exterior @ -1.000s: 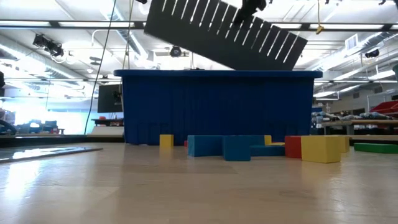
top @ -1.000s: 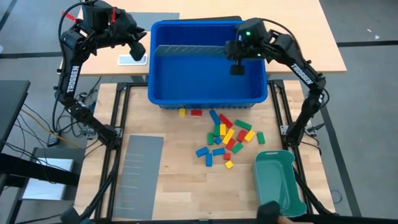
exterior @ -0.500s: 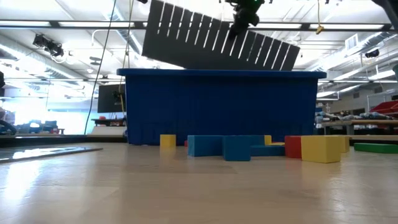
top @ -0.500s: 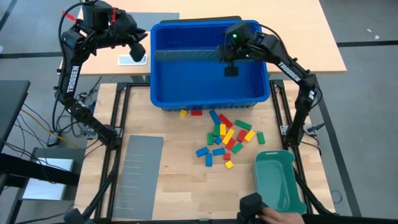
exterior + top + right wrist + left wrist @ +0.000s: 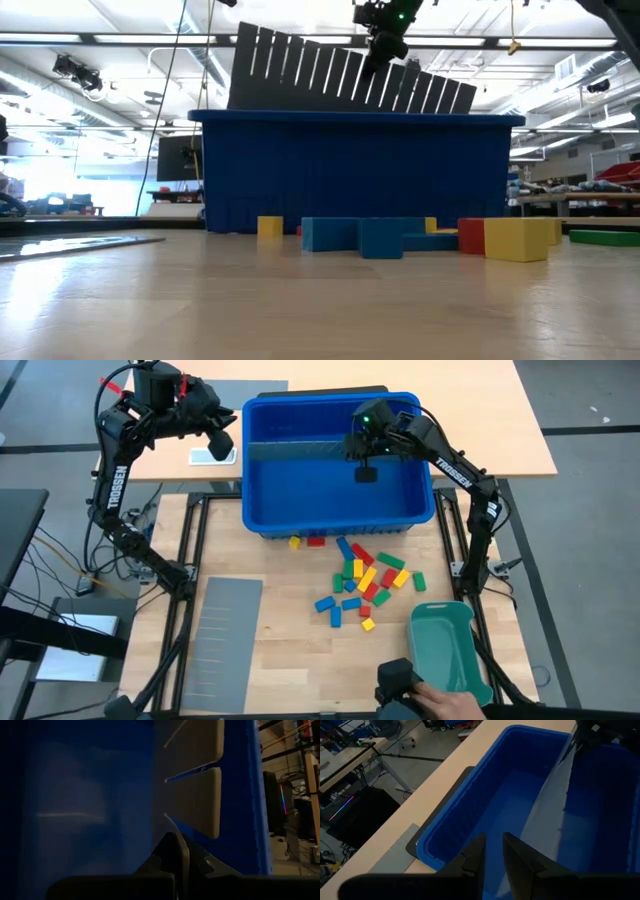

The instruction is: Sort Items/Unsort Items

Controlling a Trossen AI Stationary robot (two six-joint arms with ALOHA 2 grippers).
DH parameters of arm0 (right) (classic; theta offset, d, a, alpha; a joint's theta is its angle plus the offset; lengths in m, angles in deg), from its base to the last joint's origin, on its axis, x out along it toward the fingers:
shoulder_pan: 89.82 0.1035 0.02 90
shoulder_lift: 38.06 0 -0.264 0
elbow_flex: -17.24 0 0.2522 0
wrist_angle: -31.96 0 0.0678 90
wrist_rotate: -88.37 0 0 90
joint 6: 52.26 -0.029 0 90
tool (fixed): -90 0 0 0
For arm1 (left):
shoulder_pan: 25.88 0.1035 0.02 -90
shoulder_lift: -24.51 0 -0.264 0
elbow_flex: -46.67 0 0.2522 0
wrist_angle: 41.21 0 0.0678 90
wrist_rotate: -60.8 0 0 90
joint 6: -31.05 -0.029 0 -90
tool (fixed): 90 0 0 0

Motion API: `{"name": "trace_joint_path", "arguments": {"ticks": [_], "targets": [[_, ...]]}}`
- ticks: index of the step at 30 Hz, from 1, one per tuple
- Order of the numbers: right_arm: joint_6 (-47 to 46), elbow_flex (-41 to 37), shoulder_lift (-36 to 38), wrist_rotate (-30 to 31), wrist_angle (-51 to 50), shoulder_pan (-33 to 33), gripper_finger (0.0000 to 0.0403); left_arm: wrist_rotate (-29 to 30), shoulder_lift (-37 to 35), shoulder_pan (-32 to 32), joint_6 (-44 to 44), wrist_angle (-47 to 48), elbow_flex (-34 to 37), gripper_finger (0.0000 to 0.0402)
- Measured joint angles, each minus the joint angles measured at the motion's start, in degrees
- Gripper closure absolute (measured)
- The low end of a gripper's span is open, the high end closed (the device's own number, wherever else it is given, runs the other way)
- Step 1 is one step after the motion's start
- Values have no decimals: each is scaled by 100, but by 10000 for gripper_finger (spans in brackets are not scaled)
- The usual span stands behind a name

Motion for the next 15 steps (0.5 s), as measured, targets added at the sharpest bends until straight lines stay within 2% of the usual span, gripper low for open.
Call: {"name": "trace_joint_path", "arguments": {"ticks": [15], "targets": [[94,4,-19,25,-3,-89,403,0,0,0,30,-2,0,330]]}}
